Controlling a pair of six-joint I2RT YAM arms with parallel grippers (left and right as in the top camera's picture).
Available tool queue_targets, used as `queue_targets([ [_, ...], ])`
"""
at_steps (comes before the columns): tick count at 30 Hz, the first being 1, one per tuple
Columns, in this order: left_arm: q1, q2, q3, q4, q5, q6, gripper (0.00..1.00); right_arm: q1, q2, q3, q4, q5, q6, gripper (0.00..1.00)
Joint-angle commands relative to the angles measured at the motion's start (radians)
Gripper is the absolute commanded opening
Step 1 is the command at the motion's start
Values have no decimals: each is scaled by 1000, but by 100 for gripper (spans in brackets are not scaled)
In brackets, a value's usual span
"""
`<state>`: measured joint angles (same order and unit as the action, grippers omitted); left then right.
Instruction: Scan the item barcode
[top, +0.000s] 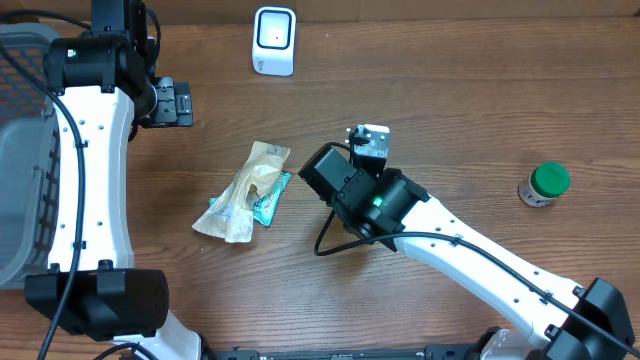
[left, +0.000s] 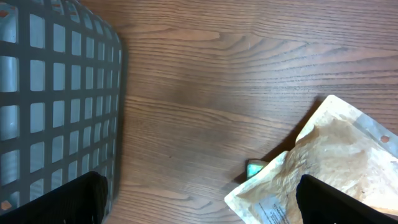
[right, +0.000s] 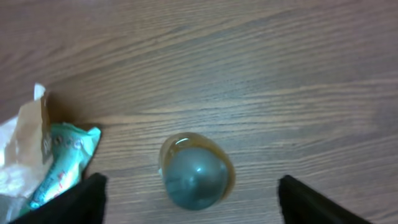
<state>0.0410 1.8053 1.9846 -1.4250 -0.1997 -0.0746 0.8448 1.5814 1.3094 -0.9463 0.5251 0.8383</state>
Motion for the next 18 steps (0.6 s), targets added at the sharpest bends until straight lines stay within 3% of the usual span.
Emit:
queue_targets([
  [1, -2, 1, 12, 0, -10, 7, 100, -7, -2, 32, 7, 11, -40, 91],
  [5, -2, 1, 12, 0, -10, 7, 100, -63, -2, 69, 10, -125, -235, 92],
  [12, -2, 1, 12, 0, -10, 7, 99, -270, -2, 184, -104, -623, -581, 100],
  [18, -2, 1, 12, 0, -10, 7, 100, -318, 16, 182, -202, -594, -636, 100],
])
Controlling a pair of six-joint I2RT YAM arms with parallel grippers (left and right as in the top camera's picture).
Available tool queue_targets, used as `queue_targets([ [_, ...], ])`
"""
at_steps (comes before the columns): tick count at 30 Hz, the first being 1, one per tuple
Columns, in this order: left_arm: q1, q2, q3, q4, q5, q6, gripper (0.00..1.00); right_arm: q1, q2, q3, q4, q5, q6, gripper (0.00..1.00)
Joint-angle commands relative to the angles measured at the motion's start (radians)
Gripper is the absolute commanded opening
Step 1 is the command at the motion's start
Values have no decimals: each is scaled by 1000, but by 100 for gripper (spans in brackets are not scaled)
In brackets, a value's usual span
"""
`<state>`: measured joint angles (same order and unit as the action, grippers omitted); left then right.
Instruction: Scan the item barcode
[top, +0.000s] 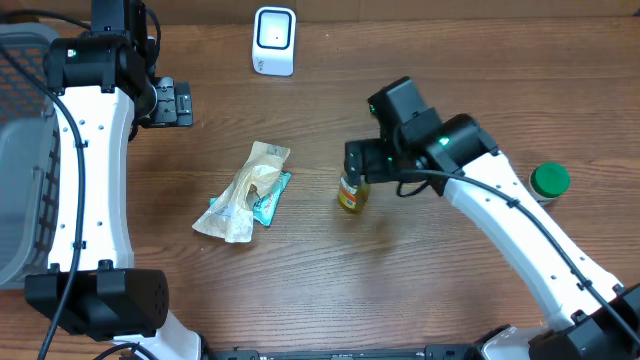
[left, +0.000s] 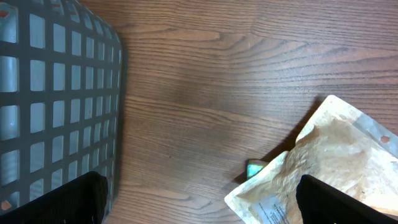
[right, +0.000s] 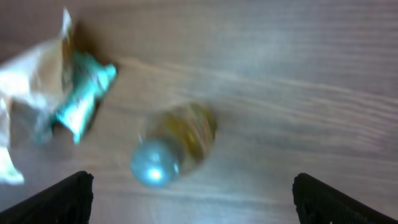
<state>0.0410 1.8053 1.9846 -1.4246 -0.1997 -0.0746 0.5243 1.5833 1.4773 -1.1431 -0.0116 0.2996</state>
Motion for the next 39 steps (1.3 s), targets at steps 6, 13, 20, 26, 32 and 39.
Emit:
queue_targets([
  [6, -2, 1, 12, 0, -10, 7, 100, 51, 76, 13, -11, -45, -173, 100],
  [13, -2, 1, 12, 0, -10, 7, 100, 105, 214, 13, 33, 13, -227, 100],
  [20, -2, 1, 12, 0, -10, 7, 100, 122, 276, 13, 75, 138, -227, 100],
  [26, -2, 1, 12, 0, -10, 7, 99, 118, 274, 24, 51, 156, -226, 100],
  [32, -2, 1, 12, 0, -10, 7, 100, 120, 270, 157, -39, 149, -226, 100],
  [39, -2, 1, 12, 0, -10, 7, 100, 119, 271, 221, -88, 121, -226, 100],
])
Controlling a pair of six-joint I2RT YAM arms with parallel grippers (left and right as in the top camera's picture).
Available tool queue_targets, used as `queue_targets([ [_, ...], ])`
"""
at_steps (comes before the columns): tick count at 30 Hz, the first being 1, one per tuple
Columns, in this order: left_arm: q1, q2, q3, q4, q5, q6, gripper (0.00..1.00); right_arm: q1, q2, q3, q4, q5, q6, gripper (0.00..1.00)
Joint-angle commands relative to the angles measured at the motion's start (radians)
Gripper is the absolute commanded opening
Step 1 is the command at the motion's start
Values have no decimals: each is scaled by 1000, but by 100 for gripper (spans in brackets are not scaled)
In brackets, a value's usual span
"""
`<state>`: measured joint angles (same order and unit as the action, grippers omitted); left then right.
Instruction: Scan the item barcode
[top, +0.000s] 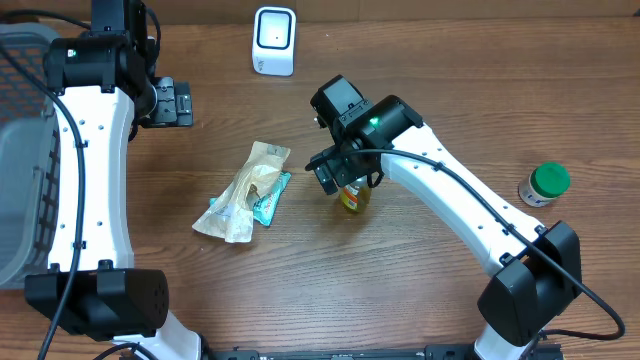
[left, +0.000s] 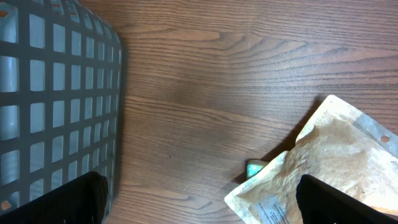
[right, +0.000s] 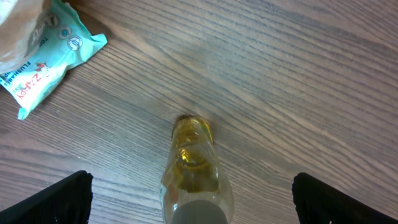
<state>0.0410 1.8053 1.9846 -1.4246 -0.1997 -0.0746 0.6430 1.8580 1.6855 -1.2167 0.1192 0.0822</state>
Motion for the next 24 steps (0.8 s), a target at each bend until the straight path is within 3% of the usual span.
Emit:
queue_targets([
  [1, -2, 1, 12, 0, -10, 7, 100, -2, -4, 8, -26, -10, -9, 99],
  [6, -2, 1, 12, 0, -10, 7, 100, -8, 0, -12, -66, -8, -9, 95],
  [16, -2, 1, 12, 0, -10, 7, 100, -10, 0, -144, 44, 2, -9, 81],
  [19, -2, 1, 12, 0, -10, 7, 100, -10, 0, -149, 66, 4, -9, 67],
  [24, -2, 1, 12, 0, -10, 7, 100, -10, 0, -149, 82, 4, -9, 61],
])
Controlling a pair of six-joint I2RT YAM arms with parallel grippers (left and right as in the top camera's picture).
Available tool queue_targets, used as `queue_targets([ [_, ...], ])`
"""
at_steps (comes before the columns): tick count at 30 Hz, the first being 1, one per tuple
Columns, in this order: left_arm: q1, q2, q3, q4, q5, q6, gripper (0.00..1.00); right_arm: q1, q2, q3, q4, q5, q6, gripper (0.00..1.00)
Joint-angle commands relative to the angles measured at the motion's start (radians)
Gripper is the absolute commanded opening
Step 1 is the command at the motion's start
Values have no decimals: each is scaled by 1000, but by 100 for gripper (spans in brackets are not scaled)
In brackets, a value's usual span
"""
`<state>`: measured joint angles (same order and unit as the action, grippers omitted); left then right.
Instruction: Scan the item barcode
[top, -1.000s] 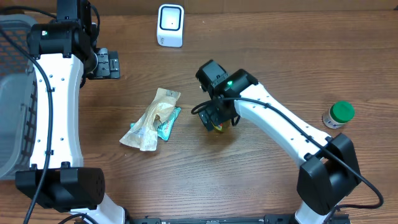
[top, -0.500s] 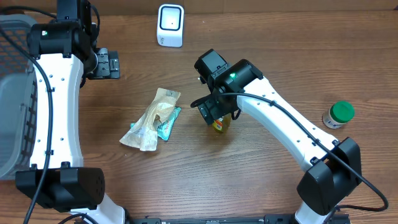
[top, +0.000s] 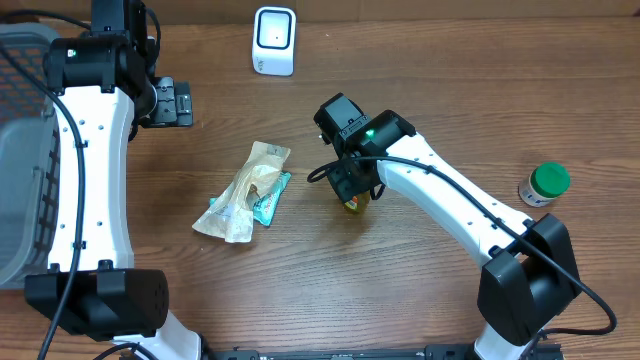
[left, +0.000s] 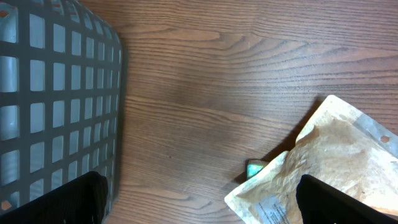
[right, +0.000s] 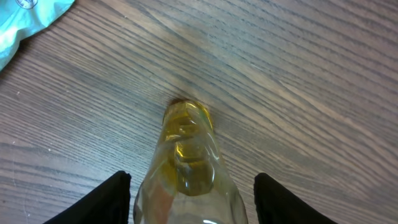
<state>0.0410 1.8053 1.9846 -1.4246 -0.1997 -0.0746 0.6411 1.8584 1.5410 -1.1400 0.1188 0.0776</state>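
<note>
A small glass bottle of yellow liquid stands upright on the table, mostly hidden under the right wrist in the overhead view, where only its lower edge shows. My right gripper is open, one dark finger on each side of the bottle with a gap on both sides. The white barcode scanner stands at the far edge. My left gripper is open and empty, high at the far left.
A tan paper pouch lies left of the bottle with a teal packet against it. A grey mesh basket fills the left edge. A green-capped jar stands at the right.
My right gripper has come lower over the bottle, and its fingers now stand closer in on both sides of it. The left arm, pouch and packet have not moved.
First my right wrist hung over the bottle, looking down on its cap. Then it was off to the bottle's right, leaving the bottle in plain overhead view. Later it was above the bottle with fingers wide, and now it straddles it.
</note>
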Motion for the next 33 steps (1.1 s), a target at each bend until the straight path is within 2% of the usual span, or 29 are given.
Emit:
queue_targets([
  [1, -2, 1, 12, 0, -10, 7, 100, -8, 0, -4, 2, 5, -4, 60],
  [5, -2, 1, 12, 0, -10, 7, 99, -8, 0, -8, -10, 5, -5, 65],
  [13, -2, 1, 12, 0, -10, 7, 100, -8, 0, -16, -21, 5, -4, 61],
  [33, -2, 1, 12, 0, -10, 7, 100, -8, 1, -23, -38, -7, -4, 61],
])
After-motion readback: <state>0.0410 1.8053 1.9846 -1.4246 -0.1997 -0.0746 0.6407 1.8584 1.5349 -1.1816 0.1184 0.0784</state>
